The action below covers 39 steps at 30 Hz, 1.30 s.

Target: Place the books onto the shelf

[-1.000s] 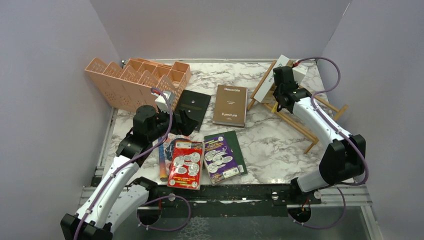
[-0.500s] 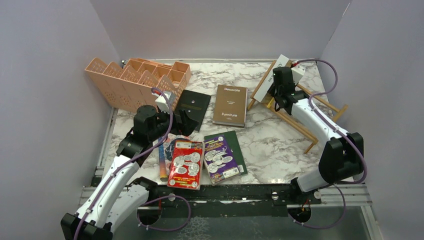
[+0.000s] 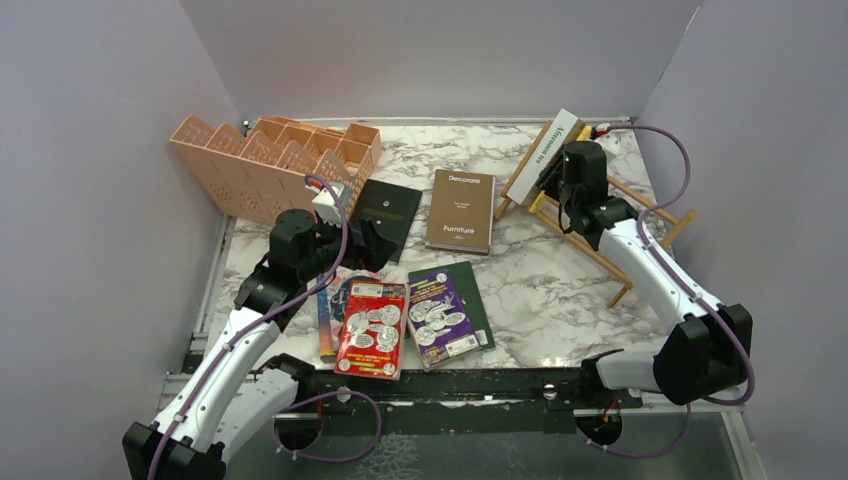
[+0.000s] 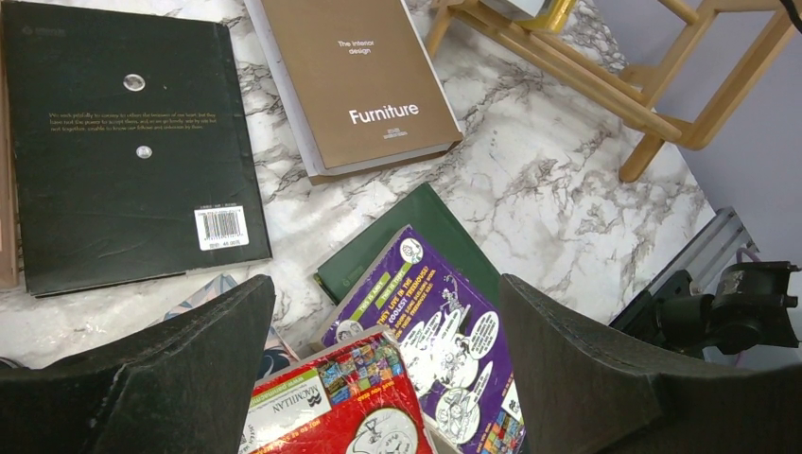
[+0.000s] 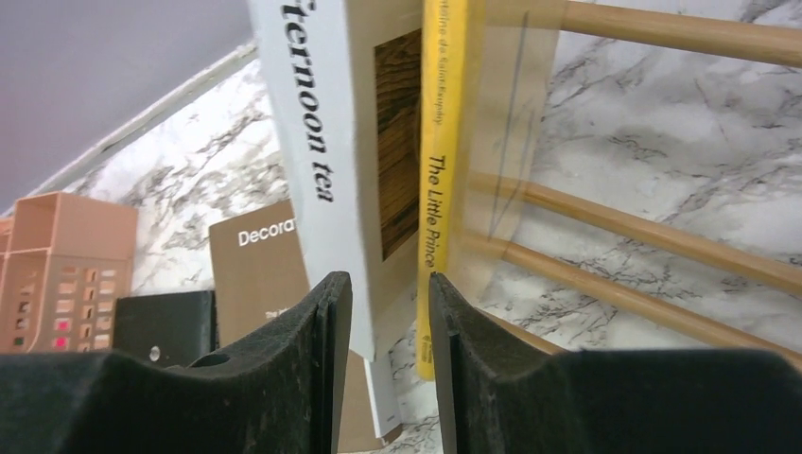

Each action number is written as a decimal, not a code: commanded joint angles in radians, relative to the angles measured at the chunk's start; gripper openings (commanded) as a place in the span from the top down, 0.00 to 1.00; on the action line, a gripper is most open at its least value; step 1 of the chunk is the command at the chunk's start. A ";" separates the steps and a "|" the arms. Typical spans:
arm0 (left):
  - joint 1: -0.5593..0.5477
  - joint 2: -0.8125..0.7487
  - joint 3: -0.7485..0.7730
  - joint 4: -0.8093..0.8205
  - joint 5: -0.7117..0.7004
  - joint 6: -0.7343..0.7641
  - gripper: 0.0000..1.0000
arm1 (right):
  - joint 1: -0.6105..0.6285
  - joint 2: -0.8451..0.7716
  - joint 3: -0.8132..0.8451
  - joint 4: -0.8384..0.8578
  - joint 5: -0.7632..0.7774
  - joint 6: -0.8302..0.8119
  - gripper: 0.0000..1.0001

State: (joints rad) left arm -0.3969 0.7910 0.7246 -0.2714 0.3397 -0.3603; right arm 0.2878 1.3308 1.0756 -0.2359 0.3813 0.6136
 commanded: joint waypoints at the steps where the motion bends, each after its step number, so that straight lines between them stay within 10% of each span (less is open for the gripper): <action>1: 0.001 0.003 -0.002 0.020 0.009 0.000 0.12 | -0.001 -0.049 -0.026 0.063 -0.099 -0.033 0.58; 19: -0.038 0.129 0.063 0.049 0.085 -0.099 0.01 | -0.001 -0.298 -0.171 -0.128 -0.441 -0.124 0.44; 39: -0.241 0.829 0.434 0.050 -0.445 -0.244 0.23 | 0.000 -0.399 -0.535 0.043 -0.670 -0.009 0.42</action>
State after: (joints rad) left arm -0.6331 1.5253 1.0973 -0.2317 0.0414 -0.5831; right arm 0.2878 0.9642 0.5785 -0.2653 -0.2390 0.5766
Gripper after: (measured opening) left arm 0.798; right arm 0.578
